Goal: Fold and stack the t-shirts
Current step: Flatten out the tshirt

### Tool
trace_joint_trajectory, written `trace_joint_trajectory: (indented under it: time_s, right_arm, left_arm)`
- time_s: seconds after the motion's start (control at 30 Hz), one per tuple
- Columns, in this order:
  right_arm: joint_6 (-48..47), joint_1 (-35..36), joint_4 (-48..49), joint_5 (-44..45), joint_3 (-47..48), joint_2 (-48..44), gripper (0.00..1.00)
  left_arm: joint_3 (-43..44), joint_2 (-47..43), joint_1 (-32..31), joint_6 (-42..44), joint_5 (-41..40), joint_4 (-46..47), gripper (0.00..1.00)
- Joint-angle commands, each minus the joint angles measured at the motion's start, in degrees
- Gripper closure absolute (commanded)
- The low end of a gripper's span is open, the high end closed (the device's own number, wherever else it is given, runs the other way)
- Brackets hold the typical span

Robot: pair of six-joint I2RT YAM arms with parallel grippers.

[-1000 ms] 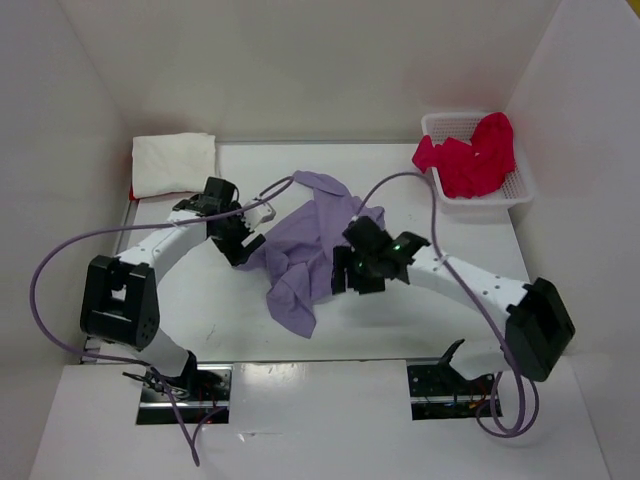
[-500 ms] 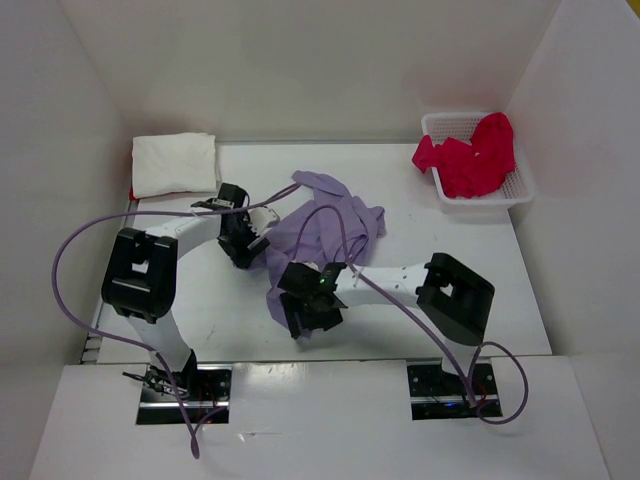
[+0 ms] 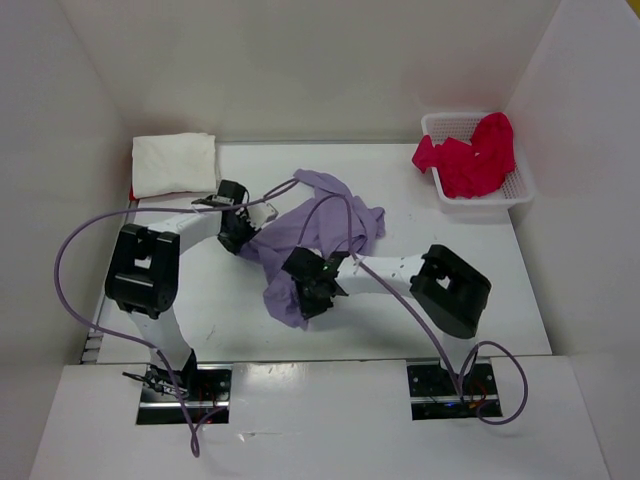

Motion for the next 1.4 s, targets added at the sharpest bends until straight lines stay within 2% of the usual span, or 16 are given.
trace_joint_trajectory:
  time_s: [0.0,0.07,0.23,0.3,0.37,0.47,0.63,0.83,0.97,1.03,1.1,1.13,1.17,1.23,1.27,1.37]
  right_arm:
    - [-4.29,-4.58,-1.84,4.27,3.01,-2.66,1.0]
    - [-7.01,-8.88,-6.6,8.13,7.14,-5.57,1.0]
    - [-15.19,-31.9,-16.09,5.52,23.05,-18.65,1.0]
    - [-17.3,-37.96,-18.12,4.1,27.88,-20.87,1.0]
    - [-19.76,-38.0,-21.62,5.85,30.18,-22.2,1.0]
    - [-19.78,-36.33,-23.84,6.46,29.5,-23.51,1.0]
    - [-13.2,-35.1,-23.24,6.39,15.54,-29.74,1.0]
    - [-7.65,-35.1,-22.88,3.58,0.5,-37.57,1.0]
    - [-4.57,-34.57,-23.49,1.81,-7.67,-39.25,1.0]
    - [-3.95,-34.57,-23.49,2.33,-7.69,-39.25,1.0]
    - [-3.95,-34.57,-24.02,2.87,-6.2,-38.64,1.0]
    - [-3.95,-34.57,-24.02,2.87,-6.2,-37.76,1.0]
    - [-4.56,-34.57,-24.02,2.87,-5.59,-37.75,1.0]
    - [-4.57,-34.57,-24.02,2.87,-5.58,-37.05,1.0]
    - [-4.57,-34.57,-24.02,2.87,-6.1,-37.05,1.0]
    - [-5.09,-34.57,-24.02,2.87,-6.11,-36.52,1.0]
  left_arm:
    - [3.39,-0.13,3.45,-0.89,-2.83,-2.71,1.0]
    - [7.78,-2.5,6.18,-0.89,-4.23,-5.08,1.0]
    - [25.16,-12.96,11.37,2.18,-4.24,-6.41,1.0]
    - [27.04,-16.82,12.07,6.57,-4.24,-6.41,1.0]
    - [27.05,-19.12,11.47,9.12,-4.94,-7.63,1.0]
    - [23.37,-23.78,9.54,12.55,-2.66,-10.79,1.0]
    - [4.69,-31.25,6.02,17.66,-5.2,-12.12,1.0]
    - [-6.25,-36.08,4.78,16.42,-0.65,-19.48,0.99]
    - [-13.45,-39.34,1.62,19.32,-0.27,-23.37,0.87]
    - [-16.0,-40.22,1.0,20.46,-0.81,-25.64,0.75]
    - [-16.71,-40.84,1.0,22.31,-0.03,-29.32,0.57]
    - [-16.72,-40.84,1.0,23.1,0.85,-30.91,0.37]
    - [-16.72,-41.36,1.0,23.11,1.73,-32.32,0.32]
    - [-17.25,-41.37,0.47,23.11,0.6,-31.81,0.26]
    - [-17.25,-41.37,0.47,23.89,0.59,-32.33,0.2]
    - [-17.77,-40.84,-0.14,24.43,0.59,-32.34,0.14]
